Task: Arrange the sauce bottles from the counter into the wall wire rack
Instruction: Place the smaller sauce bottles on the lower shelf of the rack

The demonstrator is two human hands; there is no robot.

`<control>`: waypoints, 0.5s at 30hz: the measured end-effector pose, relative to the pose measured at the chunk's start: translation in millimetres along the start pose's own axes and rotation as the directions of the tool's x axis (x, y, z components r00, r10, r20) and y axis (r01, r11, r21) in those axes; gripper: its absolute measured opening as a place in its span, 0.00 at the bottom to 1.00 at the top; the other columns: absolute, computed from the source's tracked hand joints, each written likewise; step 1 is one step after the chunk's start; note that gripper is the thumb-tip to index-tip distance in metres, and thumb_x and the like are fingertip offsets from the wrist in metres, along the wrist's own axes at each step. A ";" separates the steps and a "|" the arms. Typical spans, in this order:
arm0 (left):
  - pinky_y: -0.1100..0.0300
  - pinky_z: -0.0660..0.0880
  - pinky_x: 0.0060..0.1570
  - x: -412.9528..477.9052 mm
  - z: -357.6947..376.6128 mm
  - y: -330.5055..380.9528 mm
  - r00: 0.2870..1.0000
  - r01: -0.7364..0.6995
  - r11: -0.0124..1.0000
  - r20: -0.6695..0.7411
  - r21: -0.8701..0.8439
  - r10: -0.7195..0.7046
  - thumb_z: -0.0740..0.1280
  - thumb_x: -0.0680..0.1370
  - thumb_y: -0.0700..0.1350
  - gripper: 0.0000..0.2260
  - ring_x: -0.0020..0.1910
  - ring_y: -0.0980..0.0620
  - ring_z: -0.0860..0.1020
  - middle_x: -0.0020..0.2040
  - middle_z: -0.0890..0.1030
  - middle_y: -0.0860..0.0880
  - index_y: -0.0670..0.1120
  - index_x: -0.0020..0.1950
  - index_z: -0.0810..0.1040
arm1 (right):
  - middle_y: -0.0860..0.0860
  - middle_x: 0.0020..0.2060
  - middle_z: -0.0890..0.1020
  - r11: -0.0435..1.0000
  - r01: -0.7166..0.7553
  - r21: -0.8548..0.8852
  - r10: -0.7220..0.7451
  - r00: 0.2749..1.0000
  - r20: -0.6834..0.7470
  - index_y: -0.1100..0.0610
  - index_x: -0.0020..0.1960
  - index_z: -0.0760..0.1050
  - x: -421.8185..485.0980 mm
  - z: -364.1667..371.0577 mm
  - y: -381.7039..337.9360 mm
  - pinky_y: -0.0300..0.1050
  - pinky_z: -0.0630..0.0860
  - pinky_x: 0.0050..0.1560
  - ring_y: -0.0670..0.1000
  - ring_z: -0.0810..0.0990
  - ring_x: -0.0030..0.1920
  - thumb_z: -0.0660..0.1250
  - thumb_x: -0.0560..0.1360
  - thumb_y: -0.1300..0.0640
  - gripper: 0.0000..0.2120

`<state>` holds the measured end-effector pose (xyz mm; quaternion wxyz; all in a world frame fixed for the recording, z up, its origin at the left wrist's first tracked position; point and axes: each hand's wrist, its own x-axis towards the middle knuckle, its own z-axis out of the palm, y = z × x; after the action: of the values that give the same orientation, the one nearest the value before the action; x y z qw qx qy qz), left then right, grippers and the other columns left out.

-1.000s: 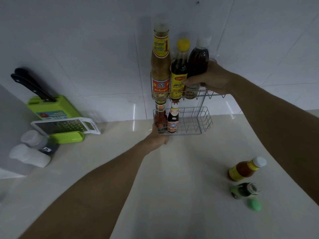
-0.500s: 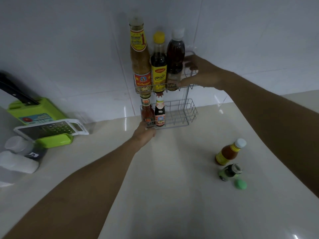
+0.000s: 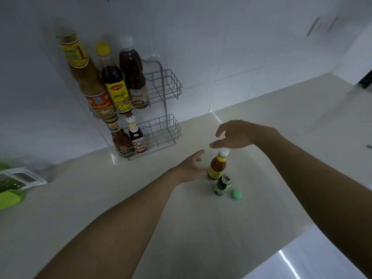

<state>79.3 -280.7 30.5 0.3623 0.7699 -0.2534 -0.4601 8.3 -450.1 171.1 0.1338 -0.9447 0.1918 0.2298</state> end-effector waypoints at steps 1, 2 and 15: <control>0.56 0.71 0.59 4.6 8.7 5.4 0.999 -0.028 0.999 0.041 0.017 0.028 0.72 0.73 0.49 0.40 0.70 0.47 0.69 0.74 0.64 0.51 0.58 0.80 0.53 | 0.50 0.69 0.73 1.000 -0.010 0.002 0.010 0.999 0.051 0.47 0.70 0.70 -4.2 11.2 5.6 0.51 0.68 0.66 0.54 0.72 0.68 0.64 0.73 0.30 0.32; 0.54 0.70 0.63 7.5 16.9 10.0 0.996 -0.057 0.998 0.076 0.025 0.055 0.72 0.72 0.51 0.41 0.72 0.47 0.69 0.75 0.65 0.53 0.58 0.80 0.55 | 0.50 0.68 0.74 1.000 -0.007 0.009 0.006 0.997 0.081 0.47 0.70 0.70 -7.0 22.1 10.2 0.50 0.70 0.64 0.54 0.73 0.67 0.65 0.73 0.32 0.31; 0.54 0.76 0.58 4.9 -6.2 -4.5 0.980 -0.170 0.974 -0.133 -0.152 0.150 0.77 0.71 0.46 0.26 0.60 0.50 0.77 0.62 0.77 0.49 0.52 0.67 0.73 | 0.49 0.49 0.80 0.962 0.246 0.117 -0.215 0.949 -0.229 0.55 0.54 0.77 29.5 40.6 -16.8 0.45 0.72 0.47 0.51 0.77 0.49 0.65 0.79 0.45 0.14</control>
<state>87.3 -279.5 26.4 0.4746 0.7411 -0.2541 -0.4013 24.1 -430.1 124.7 0.2062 -0.9677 0.1094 0.0948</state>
